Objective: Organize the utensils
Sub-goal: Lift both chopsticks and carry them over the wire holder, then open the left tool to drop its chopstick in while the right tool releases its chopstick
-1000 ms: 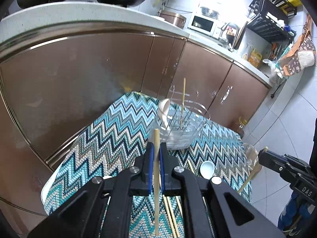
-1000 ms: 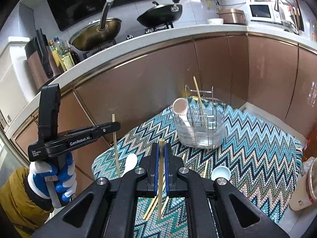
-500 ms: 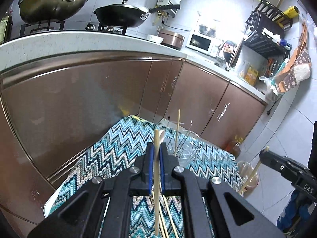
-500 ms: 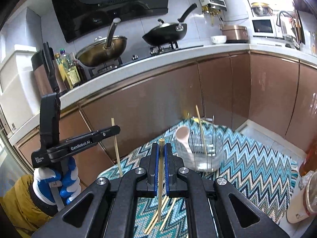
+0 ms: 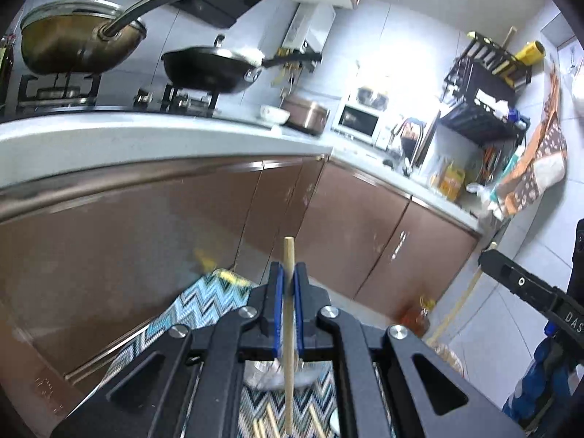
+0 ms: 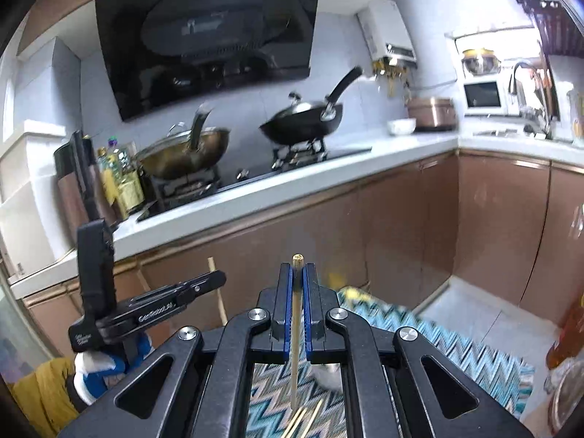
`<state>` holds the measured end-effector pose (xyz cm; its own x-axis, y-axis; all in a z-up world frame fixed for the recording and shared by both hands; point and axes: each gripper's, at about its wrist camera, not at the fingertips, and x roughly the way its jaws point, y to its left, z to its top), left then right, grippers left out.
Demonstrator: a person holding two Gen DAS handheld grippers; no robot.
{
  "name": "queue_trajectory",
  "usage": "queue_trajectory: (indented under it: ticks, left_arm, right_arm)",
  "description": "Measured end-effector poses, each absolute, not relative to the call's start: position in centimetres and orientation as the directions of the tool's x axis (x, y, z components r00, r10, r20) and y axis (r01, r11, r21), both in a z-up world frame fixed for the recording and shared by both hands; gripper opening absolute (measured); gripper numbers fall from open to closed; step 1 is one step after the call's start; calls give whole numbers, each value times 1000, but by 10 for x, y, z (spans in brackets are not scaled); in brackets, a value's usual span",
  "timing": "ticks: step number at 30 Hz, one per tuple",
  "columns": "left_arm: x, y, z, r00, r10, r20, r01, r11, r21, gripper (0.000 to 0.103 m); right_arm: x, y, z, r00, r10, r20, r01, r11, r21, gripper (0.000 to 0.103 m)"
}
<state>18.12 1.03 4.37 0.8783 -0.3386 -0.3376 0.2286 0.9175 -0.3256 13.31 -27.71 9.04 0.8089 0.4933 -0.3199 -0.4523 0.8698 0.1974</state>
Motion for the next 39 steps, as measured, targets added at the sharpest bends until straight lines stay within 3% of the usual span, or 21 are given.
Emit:
queue_trajectory:
  ticks: [8,21,31,36,39]
  left_arm:
    - [233,-16,43,918,-302,-257,204,916,-346,5]
    - [292,-54,-31,938,-187,-293,100,952,-288,5]
    - [286,-67,-62,918,-213,-334,127,957,-260,7]
    - [270,-70,-58,912,-228,-341,154,961,-229,26]
    - [256,-67,-52,915,-225,-336,157,963,-218,32]
  right_arm:
    - [184,-284,78,872,404,-276,-380,915,137,5]
    - [241,-272,-16,863,341,-373,-355,934,34,5]
    - [244,-282,-52,833,339,-437,-345,936,70,6]
    - [240,-286,-53,824,338,-454,-333,938,93,13]
    - [232,-288,-49,825,333,-457,-327,940,95,19]
